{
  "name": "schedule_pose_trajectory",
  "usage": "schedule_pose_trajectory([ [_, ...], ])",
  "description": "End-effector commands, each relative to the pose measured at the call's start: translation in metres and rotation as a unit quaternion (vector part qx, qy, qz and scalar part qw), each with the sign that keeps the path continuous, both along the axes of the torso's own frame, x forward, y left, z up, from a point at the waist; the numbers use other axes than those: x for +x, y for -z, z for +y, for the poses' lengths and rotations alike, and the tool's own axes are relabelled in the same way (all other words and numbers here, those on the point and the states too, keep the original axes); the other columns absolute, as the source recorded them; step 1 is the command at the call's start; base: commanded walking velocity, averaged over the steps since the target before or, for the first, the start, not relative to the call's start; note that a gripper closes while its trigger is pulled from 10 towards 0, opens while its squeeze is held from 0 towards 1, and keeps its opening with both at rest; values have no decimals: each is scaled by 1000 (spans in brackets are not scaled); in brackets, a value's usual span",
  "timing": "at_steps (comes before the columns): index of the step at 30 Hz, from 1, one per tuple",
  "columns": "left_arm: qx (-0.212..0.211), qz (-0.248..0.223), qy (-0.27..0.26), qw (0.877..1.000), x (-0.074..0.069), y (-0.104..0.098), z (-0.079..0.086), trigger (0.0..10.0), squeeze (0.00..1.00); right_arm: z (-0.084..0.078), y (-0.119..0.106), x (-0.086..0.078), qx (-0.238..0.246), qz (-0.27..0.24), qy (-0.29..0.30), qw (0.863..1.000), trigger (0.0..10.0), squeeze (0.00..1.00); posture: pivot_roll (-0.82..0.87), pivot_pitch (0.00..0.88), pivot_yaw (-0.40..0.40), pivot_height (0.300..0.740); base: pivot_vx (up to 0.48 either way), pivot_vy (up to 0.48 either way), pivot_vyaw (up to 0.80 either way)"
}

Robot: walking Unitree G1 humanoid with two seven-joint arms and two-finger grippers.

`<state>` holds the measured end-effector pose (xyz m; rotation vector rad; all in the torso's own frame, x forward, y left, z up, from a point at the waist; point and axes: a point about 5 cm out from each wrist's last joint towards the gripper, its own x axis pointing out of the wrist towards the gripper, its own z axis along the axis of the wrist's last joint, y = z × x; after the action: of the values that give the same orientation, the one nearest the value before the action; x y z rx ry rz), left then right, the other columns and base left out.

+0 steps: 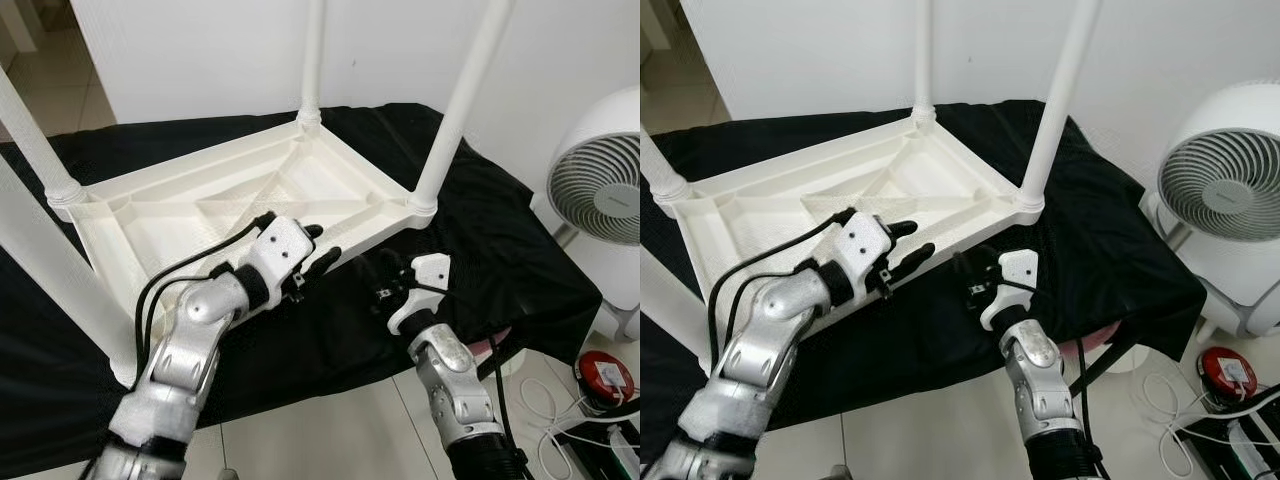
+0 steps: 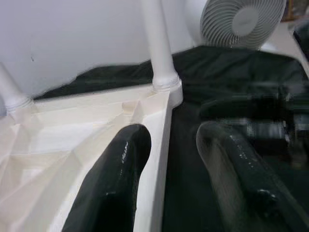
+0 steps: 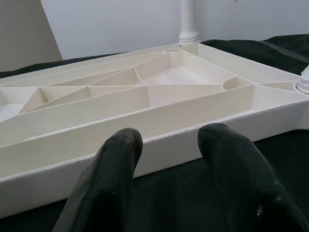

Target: Building children table

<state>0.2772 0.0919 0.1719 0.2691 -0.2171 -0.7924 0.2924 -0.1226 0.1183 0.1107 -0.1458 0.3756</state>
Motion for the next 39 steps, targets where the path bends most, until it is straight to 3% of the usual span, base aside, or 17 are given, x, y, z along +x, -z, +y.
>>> schedule_pose_trajectory([
  [1, -41, -7, -107, 993, 1, -1, 18, 10000, 0, -1, 2, 0, -6, 2, 2, 1000, 10000, 0, 51, 7, -54, 740, 0, 0, 0],
  [5, -55, 3, -137, 989, -9, 5, 33, 10000, 0, 1, 4, 2, -10, 3, -3, 1000, 10000, 0, 75, 6, -66, 740, 0, 0, 0],
  [8, -55, 2, -141, 988, -12, 5, 36, 10000, 0, 1, 5, 3, -11, 3, -4, 1000, 10000, 0, 75, 6, -66, 740, 0, 0, 0],
  [9, -68, 10, -149, 986, -20, 6, 40, 10000, 0, 3, 4, 6, -12, 2, -9, 1000, 10000, 0, 96, 5, -77, 740, 0, 0, 0],
  [11, -72, 13, -152, 986, -23, 6, 42, 10000, 0, 3, 3, 7, -12, 1, -11, 1000, 10000, 0, 96, 5, -77, 740, 0, 0, 0],
  [22, -61, -11, -206, 977, -49, 5, 59, 10000, 0, -2, -2, 27, -26, -6, -11, 1000, 10000, 0, 194, 21, -128, 740, 0, 0, 0],
  [27, -65, -6, -234, 970, -64, 7, 66, 10000, 0, 9, -4, 35, -25, -9, -36, 999, 10000, 0, 242, 26, -155, 740, 0, 0, 0],
  [28, -64, -8, -245, 967, -74, 9, 70, 10000, 0, 15, -5, 39, -25, -10, -48, 998, 10000, 0, 270, 29, -167, 740, 0, 0, 0],
  [33, -61, -11, -256, 965, -82, 10, 74, 10000, 0, 19, -6, 42, -26, -12, -57, 998, 10000, 0, 284, 30, -172, 740, 0, 0, 0],
  [37, -54, -11, -276, 960, -98, 9, 86, 10000, 0, 23, -7, 47, -25, -14, -64, 998, 10000, 0, 315, 33, -170, 740, 0, 0, 0],
  [39, -54, -11, -276, 960, -98, 9, 86, 10000, 0, 23, -7, 47, -25, -14, -64, 998, 10000, 0, 315, 33, -170, 740, 0, 0, 0],
])
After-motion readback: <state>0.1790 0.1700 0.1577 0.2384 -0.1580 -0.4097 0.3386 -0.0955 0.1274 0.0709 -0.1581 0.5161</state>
